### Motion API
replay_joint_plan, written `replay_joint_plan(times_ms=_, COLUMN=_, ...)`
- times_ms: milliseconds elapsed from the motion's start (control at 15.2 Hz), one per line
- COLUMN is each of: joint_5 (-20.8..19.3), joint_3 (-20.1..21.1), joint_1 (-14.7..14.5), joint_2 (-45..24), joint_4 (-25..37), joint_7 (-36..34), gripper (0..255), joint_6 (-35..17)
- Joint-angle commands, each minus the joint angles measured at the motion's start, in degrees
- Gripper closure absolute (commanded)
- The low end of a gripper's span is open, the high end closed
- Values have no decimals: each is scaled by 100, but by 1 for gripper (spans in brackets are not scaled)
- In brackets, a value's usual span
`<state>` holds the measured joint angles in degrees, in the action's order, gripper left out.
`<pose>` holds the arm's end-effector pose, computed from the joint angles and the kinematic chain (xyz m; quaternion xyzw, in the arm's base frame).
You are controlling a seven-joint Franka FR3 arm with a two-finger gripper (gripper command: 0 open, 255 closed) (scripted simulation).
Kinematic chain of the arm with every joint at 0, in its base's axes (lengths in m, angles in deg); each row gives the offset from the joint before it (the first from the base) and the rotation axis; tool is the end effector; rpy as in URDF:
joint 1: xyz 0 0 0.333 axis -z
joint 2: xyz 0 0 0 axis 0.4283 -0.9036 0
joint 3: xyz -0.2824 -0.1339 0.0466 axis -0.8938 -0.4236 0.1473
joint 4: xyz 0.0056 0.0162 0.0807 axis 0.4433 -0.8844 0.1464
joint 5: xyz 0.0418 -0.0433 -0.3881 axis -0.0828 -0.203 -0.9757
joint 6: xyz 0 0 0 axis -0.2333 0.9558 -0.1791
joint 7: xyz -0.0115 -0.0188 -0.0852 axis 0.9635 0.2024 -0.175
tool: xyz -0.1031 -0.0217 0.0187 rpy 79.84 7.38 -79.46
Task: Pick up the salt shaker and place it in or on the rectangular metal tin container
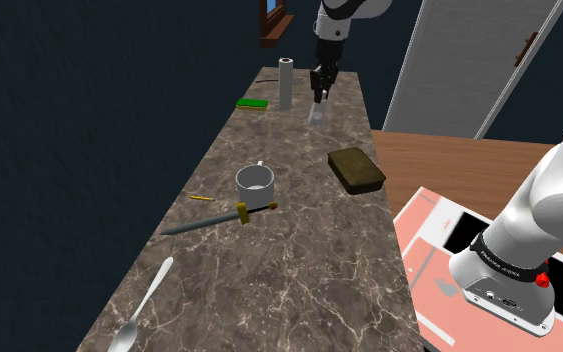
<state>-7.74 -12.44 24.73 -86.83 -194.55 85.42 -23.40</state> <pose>0.5868 -0.0266 0.4739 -0.9966 -0.0723 -0.0036 0.0386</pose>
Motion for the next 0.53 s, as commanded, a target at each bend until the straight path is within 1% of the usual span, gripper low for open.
replay_joint_plan(times_ms=0, joint_5=-7, joint_3=0, joint_1=0, joint_2=26, joint_4=115, joint_7=-15, gripper=255, joint_6=143)
replay_joint_plan(times_ms=66, joint_5=-8, joint_3=0, joint_1=0, joint_2=28, joint_4=118, joint_7=-15, gripper=255, joint_6=148)
replay_joint_plan(times_ms=462, joint_5=-101, joint_3=41, joint_1=-43, joint_2=1423, joint_4=-1293, joint_7=-131, gripper=255, joint_6=120)
